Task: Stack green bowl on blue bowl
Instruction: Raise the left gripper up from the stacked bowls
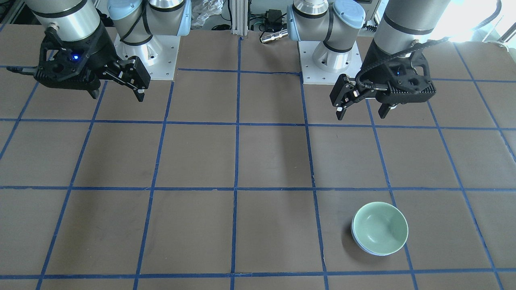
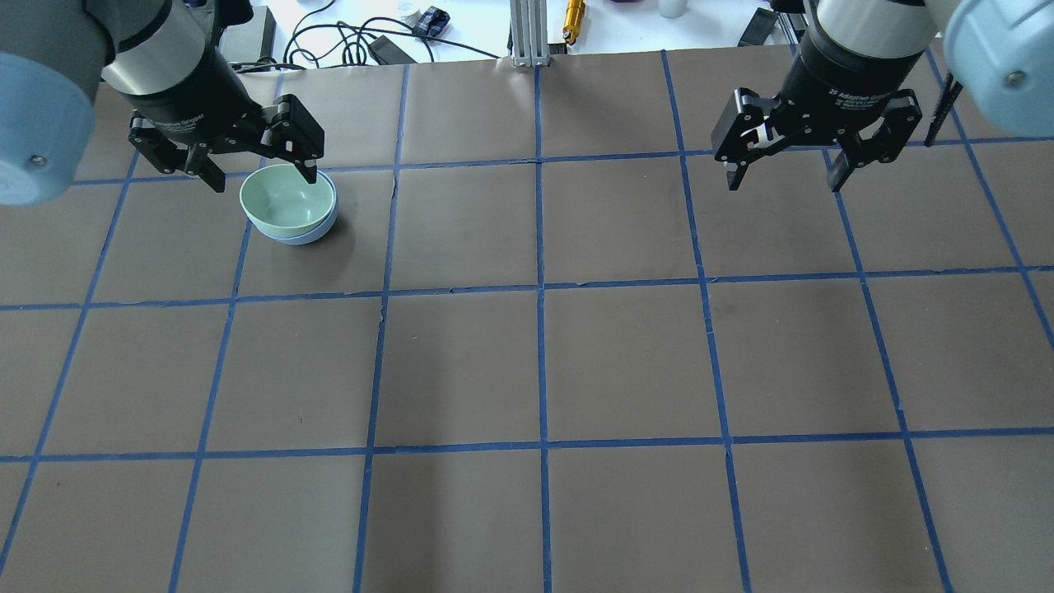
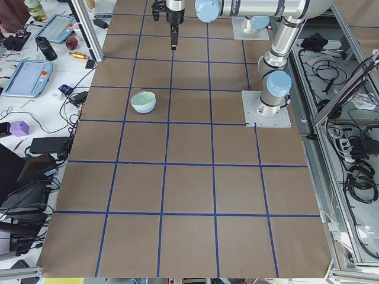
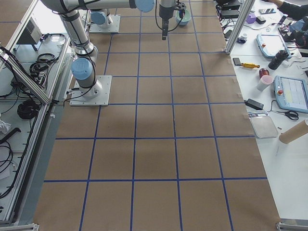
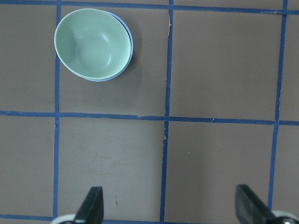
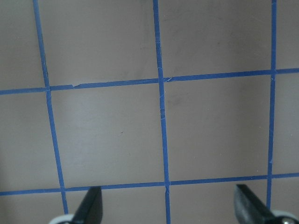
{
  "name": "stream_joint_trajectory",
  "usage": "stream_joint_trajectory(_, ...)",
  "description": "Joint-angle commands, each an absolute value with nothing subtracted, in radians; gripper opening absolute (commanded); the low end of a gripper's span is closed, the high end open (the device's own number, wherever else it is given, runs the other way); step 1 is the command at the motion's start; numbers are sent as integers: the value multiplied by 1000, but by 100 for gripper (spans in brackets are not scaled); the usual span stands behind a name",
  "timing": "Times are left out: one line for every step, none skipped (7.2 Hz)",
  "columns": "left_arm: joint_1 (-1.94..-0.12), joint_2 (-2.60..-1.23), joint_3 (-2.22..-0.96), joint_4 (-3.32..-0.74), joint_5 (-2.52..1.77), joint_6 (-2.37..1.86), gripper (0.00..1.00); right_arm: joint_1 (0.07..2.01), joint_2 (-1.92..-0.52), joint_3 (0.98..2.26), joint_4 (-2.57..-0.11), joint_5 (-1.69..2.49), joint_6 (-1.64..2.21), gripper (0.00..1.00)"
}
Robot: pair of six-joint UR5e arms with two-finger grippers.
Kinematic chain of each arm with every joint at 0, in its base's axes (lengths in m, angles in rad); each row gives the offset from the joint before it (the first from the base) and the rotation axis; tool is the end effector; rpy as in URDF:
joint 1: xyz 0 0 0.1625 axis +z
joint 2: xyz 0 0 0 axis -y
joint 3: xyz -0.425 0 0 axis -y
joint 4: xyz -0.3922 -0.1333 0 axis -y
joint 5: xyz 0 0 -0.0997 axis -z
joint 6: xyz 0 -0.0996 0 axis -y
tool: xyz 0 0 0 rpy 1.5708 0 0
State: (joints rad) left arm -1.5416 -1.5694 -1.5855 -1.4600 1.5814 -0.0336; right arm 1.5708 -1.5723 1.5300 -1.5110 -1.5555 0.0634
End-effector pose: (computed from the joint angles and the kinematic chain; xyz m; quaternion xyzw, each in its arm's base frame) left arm -0.1176 -0.5041 0.4929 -0.0316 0.9983 -0.0487 0.0052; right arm 0.1348 -0.4892 0.5028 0.0318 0.9994 0.0090 0.0074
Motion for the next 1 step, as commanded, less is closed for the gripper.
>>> stream_joint_trajectory(-1542, -1572, -1588, -1460, 1582, -34, 100, 1571, -1572, 1531, -1511, -1555, 63, 100)
